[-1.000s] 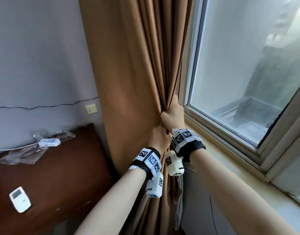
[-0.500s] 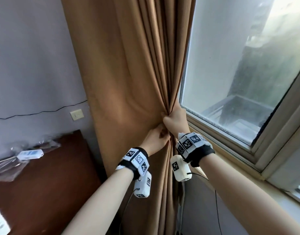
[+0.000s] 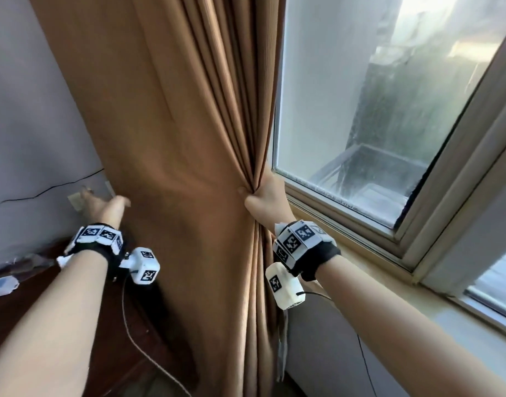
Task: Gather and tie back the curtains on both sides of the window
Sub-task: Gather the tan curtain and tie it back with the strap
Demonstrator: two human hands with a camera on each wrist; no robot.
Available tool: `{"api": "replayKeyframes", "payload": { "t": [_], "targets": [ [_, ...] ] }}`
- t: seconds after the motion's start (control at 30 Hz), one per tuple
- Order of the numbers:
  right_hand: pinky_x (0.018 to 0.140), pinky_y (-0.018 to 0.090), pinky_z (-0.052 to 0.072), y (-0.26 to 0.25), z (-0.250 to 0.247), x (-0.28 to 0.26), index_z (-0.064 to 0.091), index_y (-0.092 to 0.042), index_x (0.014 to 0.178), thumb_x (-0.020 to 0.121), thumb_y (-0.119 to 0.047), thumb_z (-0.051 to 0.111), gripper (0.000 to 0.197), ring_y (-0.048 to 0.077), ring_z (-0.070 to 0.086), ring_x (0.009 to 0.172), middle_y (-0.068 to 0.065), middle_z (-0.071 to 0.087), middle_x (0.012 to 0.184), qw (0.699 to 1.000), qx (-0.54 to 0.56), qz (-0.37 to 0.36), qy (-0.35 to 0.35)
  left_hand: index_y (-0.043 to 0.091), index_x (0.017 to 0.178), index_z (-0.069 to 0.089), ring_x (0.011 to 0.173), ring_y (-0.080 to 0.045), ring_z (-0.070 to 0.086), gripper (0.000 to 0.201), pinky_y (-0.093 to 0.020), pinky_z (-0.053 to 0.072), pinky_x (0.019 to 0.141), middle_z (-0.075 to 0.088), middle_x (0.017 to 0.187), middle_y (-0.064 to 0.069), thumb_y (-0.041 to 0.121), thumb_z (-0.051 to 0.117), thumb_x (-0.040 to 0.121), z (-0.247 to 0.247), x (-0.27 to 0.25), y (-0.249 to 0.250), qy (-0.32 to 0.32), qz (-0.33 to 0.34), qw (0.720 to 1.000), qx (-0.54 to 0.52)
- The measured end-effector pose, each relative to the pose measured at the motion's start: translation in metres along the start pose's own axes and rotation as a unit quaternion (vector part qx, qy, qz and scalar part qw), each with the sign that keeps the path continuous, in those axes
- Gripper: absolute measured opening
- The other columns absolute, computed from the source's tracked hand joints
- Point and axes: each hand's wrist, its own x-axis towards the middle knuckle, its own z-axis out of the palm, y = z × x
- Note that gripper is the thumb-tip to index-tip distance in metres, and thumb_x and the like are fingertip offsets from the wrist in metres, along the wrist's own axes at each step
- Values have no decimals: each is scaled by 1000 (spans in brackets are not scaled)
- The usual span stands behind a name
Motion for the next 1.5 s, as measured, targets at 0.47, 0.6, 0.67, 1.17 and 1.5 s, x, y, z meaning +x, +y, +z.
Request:
{"api": "replayKeyframes", "payload": {
  "t": [0.47,0.6,0.67,1.17,1.5],
  "targets": [
    [76,38,49,0,-5,2,46,-6,125,74,5,55,52,35,61,90,22,66,96,1000,9,20,-5,-9,104,61,107,-41,60,51,-40,48,92,62,111,-29,37,68,83,25,-104,19,-35,107,984,137],
    [74,45,53,0,-3,0,46,-10,119,66,4,47,55,36,61,84,17,66,87,1000,17,5,-13,-5,84,68,87,-43,65,44,-43,54,73,67,86,-28,38,62,82,38,-174,33,-65,226,943,235],
    [76,48,53,1,-1,-1,45,-11,114,65,3,47,51,37,60,86,15,65,87,1000,15,-3,-14,-7,85,67,89,-44,64,40,-42,51,75,67,88,-28,33,61,85,46,-212,42,-81,262,926,259],
    [75,41,53,1,-16,-8,44,-12,105,88,-31,58,29,28,62,81,8,62,90,992,106,14,-60,10,126,51,109,-30,60,45,-38,48,92,62,122,-12,35,45,88,110,-248,46,-298,231,825,421],
    [72,41,52,12,-22,-2,44,-8,112,73,5,56,43,35,62,81,13,64,83,997,30,-34,-58,11,120,43,75,-25,66,37,-37,57,74,61,98,-13,19,58,88,97,-234,51,-448,152,824,310]
  ]
}}
